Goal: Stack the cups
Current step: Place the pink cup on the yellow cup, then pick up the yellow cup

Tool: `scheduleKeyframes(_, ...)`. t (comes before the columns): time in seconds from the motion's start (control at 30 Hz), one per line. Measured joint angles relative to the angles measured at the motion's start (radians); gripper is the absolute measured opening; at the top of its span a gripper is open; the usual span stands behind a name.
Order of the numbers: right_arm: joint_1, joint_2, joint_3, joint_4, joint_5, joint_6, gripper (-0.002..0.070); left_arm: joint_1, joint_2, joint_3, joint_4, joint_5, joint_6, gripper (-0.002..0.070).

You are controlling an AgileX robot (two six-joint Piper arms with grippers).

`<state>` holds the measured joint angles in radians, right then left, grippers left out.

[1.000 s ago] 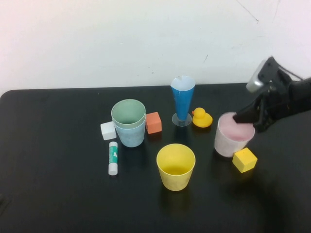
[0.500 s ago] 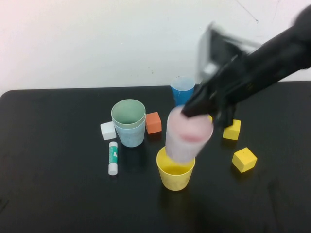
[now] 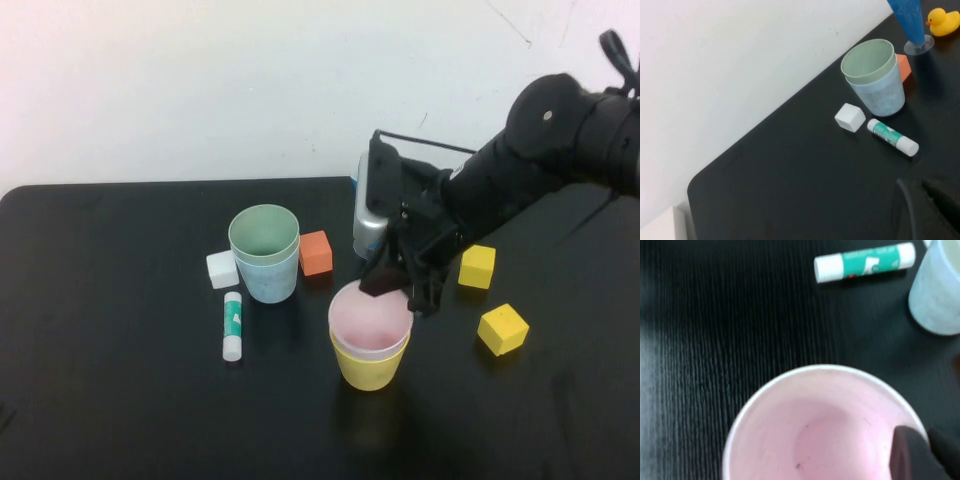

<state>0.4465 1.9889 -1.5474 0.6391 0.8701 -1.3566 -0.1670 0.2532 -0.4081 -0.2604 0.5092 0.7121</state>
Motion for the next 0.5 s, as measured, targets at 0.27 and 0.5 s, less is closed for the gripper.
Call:
scheduleKeyframes(0.27, 0.005, 0.079, 0.0, 0.002, -0.033, 0.004, 0.0274, 0.0, 0.0, 0.045, 0.002, -0.045, -0.004, 0.0001)
scheduleKeyframes(0.5, 0.005, 0.12, -0.031, 0.04, -0.031, 0.004, 0.0094, 0.0, 0.0, 0.049, 0.002, -0.061, -0.004, 0.0001)
